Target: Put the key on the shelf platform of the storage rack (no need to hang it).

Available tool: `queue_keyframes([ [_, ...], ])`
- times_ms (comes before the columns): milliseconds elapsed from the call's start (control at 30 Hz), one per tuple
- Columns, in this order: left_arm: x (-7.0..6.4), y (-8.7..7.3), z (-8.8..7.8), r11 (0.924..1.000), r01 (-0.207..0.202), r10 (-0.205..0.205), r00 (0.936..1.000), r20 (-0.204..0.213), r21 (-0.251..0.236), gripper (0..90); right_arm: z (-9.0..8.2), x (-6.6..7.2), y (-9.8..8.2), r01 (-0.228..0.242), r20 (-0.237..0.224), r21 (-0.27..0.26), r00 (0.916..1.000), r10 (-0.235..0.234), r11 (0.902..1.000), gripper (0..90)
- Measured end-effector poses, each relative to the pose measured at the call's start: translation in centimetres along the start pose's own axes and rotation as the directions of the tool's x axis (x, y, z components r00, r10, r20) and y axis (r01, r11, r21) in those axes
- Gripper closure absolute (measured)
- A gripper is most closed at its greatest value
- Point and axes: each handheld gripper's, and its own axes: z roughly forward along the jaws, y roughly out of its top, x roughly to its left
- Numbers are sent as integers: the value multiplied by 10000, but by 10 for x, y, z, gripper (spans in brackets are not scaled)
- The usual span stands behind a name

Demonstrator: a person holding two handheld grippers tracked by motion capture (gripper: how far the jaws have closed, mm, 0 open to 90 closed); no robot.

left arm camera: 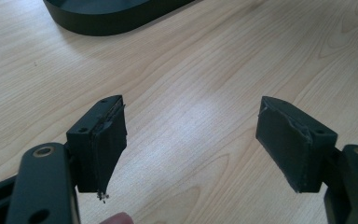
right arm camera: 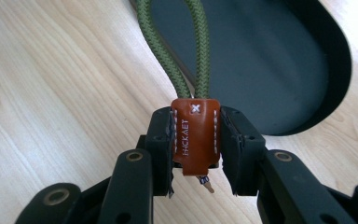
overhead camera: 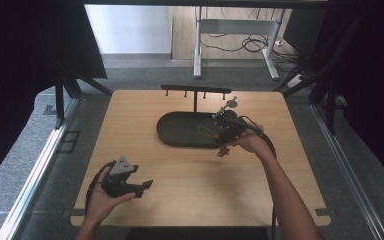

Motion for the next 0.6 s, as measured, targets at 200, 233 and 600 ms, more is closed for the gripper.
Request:
queue_keyframes([
  [200, 0, 0, 0, 10000, 25, -25, 10000, 9, -30, 247, -3, -7, 5, -118, 87, -93, 9999, 119, 9999, 667],
  [233, 0, 0, 0, 10000, 1, -1, 10000, 9, -5, 247, -3, -7, 6, -114, 120, -64, 9999, 115, 9999, 667],
  [600, 0, 0, -1, 10000, 15, -15, 10000, -1, -25, 248, -2, -12, 20, -22, 206, 79, 9998, 21, 10000, 667],
])
